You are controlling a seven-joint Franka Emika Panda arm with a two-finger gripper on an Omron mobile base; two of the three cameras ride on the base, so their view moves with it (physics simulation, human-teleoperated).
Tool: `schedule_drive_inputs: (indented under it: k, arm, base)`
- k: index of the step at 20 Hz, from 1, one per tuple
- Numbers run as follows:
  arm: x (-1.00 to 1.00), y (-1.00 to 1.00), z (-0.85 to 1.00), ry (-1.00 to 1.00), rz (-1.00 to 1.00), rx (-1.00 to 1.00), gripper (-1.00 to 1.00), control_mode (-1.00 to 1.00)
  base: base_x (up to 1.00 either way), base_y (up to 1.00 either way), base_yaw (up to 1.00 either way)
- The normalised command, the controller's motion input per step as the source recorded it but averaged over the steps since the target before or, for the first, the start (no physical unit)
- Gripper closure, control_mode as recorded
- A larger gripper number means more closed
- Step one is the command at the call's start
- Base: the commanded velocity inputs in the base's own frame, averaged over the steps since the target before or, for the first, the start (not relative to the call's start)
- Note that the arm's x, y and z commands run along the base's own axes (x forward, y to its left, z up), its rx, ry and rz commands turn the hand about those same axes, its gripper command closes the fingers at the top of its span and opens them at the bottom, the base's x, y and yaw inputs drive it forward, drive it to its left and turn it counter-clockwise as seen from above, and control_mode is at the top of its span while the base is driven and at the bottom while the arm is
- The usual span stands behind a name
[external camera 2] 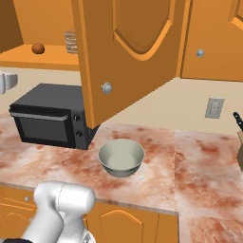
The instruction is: Open the cabinet. Pick the tangerine and mango from the cabinet and place them into the bowl. Then close the cabinet.
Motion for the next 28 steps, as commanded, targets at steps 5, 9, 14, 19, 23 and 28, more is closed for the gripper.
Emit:
schedule_drive_inputs:
  k: [5,9,14,19,23,28]
  arm:
    - [0.15,-0.25,0.26,0.15,-0.19,-0.18,-1.00,-1.00]
    - [0.11,-0.27,0.17,0.25,-0.16,-0.23,-1.00,-1.00]
    - [0.22,-0.03,-0.02,0.09,-0.01,-0.20,-1.00,-1.00]
    - [0.36,0.00,-0.04,-0.05,0.06,-0.02,-1.00,-1.00]
    - [0.53,0.00,-0.01,-0.08,0.07,0.00,-1.00,-1.00]
    - [0.69,0.00,-0.03,-0.06,0.03,0.00,-1.00,-1.00]
  base:
    - [0.00,0.00,0.00]
    - [0.00,0.00,0.00]
    - [0.00,0.00,0.00]
    - [0.00,0.00,0.00]
    - [0.00,0.00,0.00]
    - [0.00,0.00,0.00]
